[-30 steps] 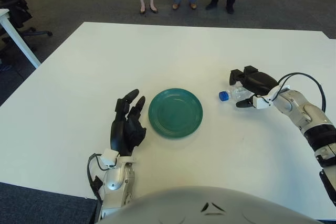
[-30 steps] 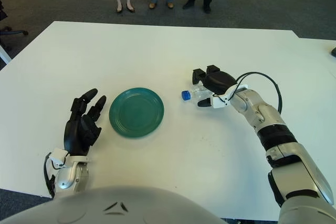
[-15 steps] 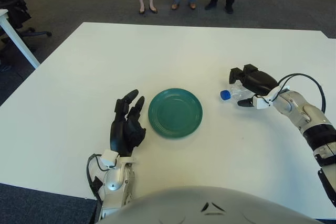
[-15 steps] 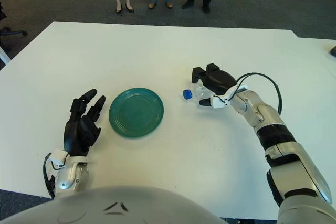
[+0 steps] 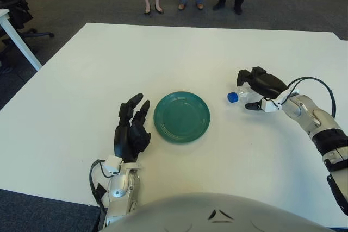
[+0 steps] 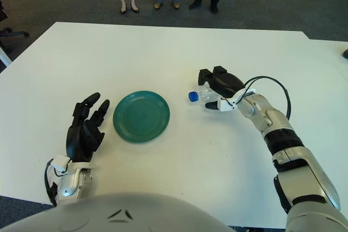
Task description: Put the bottle into the plate.
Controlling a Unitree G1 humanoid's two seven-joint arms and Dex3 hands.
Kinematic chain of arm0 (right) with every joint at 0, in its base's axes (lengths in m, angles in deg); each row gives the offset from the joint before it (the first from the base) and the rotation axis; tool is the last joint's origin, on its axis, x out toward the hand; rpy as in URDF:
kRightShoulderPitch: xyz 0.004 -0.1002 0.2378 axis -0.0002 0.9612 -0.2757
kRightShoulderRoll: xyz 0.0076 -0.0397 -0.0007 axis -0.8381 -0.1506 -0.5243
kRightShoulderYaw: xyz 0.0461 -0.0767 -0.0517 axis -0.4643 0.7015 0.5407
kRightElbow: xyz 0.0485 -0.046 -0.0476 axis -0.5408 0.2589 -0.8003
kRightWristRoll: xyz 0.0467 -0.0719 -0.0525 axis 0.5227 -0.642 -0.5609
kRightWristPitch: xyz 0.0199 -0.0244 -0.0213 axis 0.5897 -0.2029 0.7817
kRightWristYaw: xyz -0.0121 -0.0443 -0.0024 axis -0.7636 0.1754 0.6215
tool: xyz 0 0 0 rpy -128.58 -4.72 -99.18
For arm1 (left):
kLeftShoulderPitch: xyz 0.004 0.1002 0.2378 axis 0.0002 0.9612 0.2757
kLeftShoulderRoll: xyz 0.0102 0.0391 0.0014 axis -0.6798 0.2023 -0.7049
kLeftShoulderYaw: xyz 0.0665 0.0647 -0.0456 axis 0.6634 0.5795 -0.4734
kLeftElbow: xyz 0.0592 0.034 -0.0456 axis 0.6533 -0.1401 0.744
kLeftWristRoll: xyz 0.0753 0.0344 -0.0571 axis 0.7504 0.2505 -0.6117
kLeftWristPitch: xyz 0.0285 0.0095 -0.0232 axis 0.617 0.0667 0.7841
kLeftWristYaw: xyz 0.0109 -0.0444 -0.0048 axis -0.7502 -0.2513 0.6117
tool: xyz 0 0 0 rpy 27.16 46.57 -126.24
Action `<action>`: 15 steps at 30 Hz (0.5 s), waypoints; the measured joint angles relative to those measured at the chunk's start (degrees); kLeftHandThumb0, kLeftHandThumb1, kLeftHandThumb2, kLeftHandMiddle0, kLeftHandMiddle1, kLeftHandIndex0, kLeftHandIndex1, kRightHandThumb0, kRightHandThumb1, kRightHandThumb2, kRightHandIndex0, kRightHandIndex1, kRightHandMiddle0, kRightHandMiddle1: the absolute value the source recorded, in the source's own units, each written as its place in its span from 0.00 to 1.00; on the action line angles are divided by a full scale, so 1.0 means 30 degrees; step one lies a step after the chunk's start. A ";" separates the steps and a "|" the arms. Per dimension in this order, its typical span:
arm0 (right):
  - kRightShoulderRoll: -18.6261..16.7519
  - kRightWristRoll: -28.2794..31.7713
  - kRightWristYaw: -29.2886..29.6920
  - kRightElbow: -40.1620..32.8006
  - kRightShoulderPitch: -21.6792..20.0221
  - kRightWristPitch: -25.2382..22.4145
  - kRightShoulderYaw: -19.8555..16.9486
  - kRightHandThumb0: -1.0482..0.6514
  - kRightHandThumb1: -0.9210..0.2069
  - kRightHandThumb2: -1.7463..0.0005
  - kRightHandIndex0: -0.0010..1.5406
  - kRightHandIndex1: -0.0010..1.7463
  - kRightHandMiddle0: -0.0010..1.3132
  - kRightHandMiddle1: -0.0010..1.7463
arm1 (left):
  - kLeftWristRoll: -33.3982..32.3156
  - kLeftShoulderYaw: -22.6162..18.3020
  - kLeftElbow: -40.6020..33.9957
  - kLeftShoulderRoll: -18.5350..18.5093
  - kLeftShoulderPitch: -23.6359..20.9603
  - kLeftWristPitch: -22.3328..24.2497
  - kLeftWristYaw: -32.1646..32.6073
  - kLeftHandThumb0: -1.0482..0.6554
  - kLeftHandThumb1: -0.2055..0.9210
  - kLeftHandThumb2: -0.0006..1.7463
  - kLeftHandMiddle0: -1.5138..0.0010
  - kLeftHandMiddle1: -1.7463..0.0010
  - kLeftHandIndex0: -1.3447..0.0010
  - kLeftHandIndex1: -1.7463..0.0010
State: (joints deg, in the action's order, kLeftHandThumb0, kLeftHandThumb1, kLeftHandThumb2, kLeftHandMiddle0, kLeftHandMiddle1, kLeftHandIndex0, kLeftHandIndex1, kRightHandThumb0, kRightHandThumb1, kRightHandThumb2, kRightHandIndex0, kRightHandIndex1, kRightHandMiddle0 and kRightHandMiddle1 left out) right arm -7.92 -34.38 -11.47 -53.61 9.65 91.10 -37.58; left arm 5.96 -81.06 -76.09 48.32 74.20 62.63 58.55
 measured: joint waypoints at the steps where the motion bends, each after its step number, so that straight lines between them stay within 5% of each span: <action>1: -0.0003 0.0000 -0.0001 0.0015 -0.0014 -0.0001 -0.0002 0.34 0.51 0.27 0.79 1.00 0.45 1.00 | -0.0027 -0.0003 0.0060 -0.0003 -0.0027 -0.0009 -0.0023 0.12 1.00 0.49 0.61 0.96 0.84 0.45; 15: -0.0005 0.0063 -0.0006 -0.0101 -0.0044 0.0086 -0.0360 0.34 0.51 0.27 0.77 1.00 0.45 1.00 | 0.0193 -0.0133 0.0724 -0.0171 -0.0429 -0.0698 -0.0212 0.12 1.00 0.50 0.62 0.97 0.85 0.46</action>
State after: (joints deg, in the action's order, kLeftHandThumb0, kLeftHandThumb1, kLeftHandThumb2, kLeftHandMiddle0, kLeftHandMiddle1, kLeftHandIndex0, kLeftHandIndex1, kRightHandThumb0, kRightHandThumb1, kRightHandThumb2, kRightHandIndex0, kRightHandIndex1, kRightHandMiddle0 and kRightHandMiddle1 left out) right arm -7.93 -34.19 -11.49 -53.91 9.52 91.36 -38.66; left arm 6.54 -81.46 -73.92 47.81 72.91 60.54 57.91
